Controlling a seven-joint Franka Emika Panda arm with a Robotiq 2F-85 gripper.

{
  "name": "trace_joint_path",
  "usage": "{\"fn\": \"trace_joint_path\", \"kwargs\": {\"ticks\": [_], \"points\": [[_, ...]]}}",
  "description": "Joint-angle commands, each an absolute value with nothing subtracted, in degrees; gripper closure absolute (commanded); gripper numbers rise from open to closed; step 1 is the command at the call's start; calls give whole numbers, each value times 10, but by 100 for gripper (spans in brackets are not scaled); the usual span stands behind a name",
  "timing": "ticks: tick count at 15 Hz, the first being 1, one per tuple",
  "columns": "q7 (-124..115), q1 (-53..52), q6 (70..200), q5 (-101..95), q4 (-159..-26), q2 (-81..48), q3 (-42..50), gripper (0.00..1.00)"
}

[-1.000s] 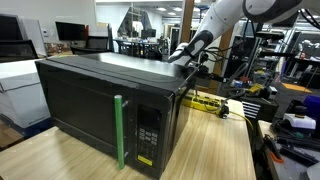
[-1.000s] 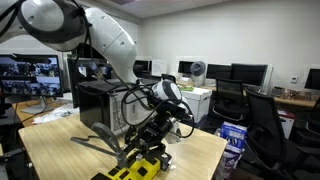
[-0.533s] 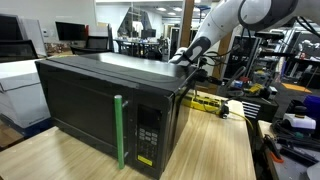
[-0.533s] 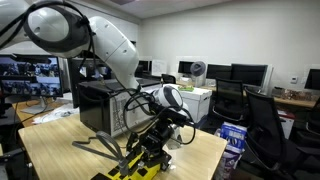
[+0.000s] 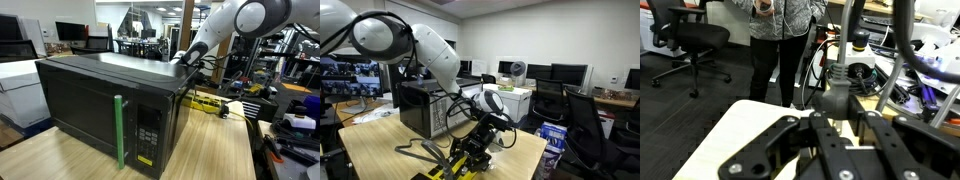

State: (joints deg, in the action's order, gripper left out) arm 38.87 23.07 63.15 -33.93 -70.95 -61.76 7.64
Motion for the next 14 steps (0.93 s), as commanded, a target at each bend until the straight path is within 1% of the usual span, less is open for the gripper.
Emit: {"fn": "trace_joint_path", "kwargs": {"ticks": [1, 14], "points": [[367, 231, 640, -315, -695, -625, 77, 92], [318, 219, 634, -297, -689, -648, 82, 92]]}}
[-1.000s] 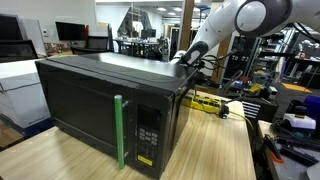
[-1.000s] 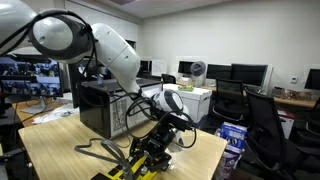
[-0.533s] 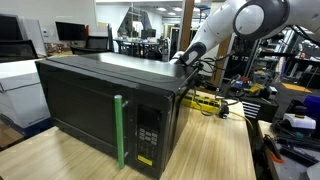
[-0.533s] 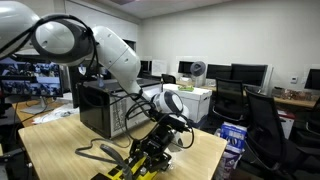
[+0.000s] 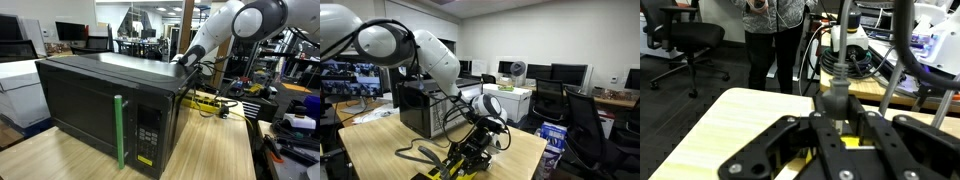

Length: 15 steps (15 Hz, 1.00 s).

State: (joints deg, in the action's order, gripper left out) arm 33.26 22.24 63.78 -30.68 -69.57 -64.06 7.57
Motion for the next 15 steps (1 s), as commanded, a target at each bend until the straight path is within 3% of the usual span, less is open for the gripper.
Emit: {"fn": "trace_joint_path", "kwargs": {"ticks": [1, 15], "points": [[317, 219, 633, -296, -688, -651, 82, 92], [289, 219, 622, -278, -654, -674, 88, 92]]}}
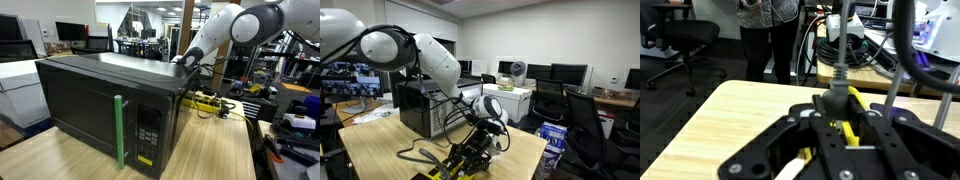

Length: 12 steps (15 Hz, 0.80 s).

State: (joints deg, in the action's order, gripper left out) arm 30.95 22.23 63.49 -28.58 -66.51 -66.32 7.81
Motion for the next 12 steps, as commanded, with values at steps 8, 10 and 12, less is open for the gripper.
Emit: {"fn": "trace_joint_path", "kwargs": {"ticks": [8, 10, 12], "points": [[330, 220, 622, -281, -652, -668, 74, 92], [338, 220, 619, -285, -651, -670, 75, 92], [341, 222, 622, -288, -650, -671, 78, 92]]}}
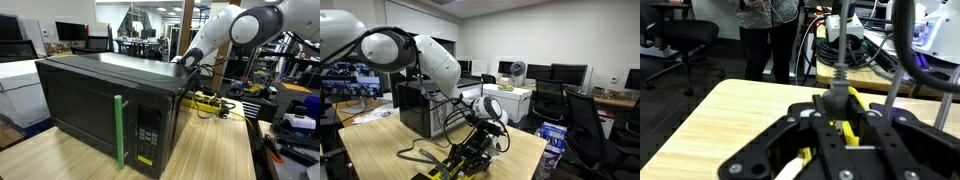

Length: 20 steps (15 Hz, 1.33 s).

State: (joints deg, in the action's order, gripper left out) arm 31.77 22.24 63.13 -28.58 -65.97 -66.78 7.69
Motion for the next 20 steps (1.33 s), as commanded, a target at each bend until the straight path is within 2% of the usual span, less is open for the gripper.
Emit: {"fn": "trace_joint_path", "kwargs": {"ticks": [1, 20], "points": [[341, 222, 621, -288, -649, -673, 79, 92], [365, 204, 624, -310, -656, -672, 81, 92]]}}
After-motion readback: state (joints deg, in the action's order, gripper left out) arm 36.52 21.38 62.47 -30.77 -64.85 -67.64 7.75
